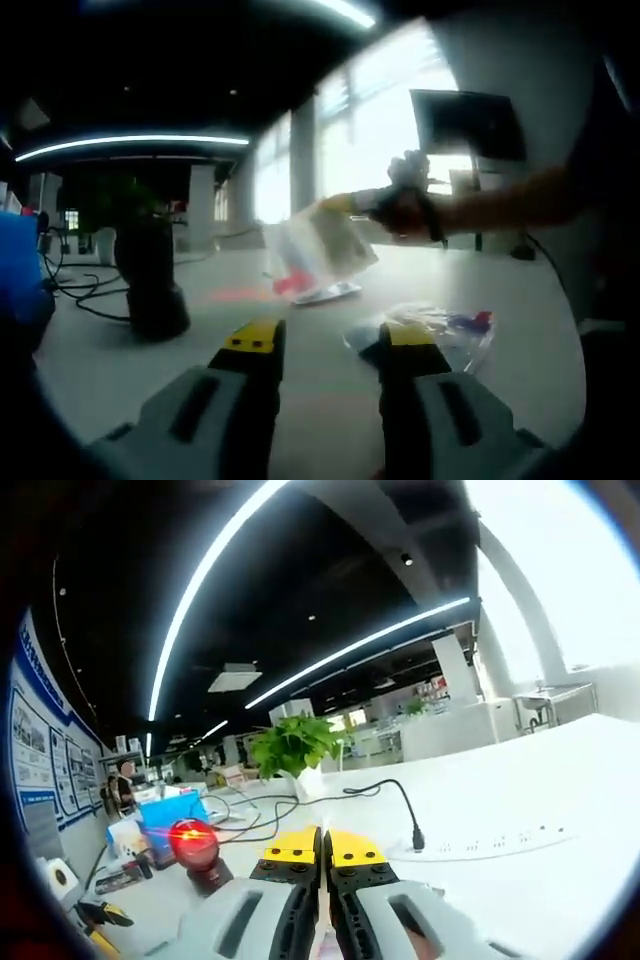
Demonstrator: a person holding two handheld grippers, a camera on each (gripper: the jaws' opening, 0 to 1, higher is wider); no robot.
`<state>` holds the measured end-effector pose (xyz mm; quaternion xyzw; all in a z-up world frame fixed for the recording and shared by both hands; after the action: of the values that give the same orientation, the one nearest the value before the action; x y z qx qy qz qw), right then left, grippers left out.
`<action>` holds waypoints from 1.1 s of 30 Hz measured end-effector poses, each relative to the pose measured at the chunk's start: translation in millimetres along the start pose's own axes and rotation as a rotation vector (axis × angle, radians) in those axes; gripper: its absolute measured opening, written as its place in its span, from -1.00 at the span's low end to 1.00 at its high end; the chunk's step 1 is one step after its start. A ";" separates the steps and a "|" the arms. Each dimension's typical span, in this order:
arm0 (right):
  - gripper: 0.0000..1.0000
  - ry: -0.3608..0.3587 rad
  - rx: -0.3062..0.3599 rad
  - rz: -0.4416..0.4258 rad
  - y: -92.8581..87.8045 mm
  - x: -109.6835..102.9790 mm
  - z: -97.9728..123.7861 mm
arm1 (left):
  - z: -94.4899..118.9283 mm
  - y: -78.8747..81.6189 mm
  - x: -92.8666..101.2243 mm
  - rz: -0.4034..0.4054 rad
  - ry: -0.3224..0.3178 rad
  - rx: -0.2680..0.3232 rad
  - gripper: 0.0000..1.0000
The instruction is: Clip sheet goods on table flip sheet goods clip sheet goods scan sheet goods put sheet goods back to table
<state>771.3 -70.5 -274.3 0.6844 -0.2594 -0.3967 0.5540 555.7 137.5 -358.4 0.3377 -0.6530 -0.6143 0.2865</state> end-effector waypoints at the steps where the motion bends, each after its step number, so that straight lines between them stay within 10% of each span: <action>1: -1.00 -0.002 -0.006 0.001 -0.6 4.8 -2.1 | 0.0 0.0 0.0 0.000 0.000 0.000 -0.39; 33: -1.00 -0.041 -0.159 0.151 -42.1 53.4 -32.0 | -0.5 -2.2 0.4 -0.004 -0.003 -0.010 -0.39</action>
<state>823.7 -84.6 -326.3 0.6086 -0.2893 -0.3868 0.6295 556.1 136.8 -360.6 0.3365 -0.6497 -0.6187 0.2860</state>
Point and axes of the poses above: the point that each gripper's makers call its tool centre point, and the gripper's own axes: z roughly backward along the fingers, x roughly to its right, y roughly out of its top, the point moved 3 cm from there along z, roughly backward along the fingers, and after that the axes turned 4 degrees about x, right-handed, at the moved point
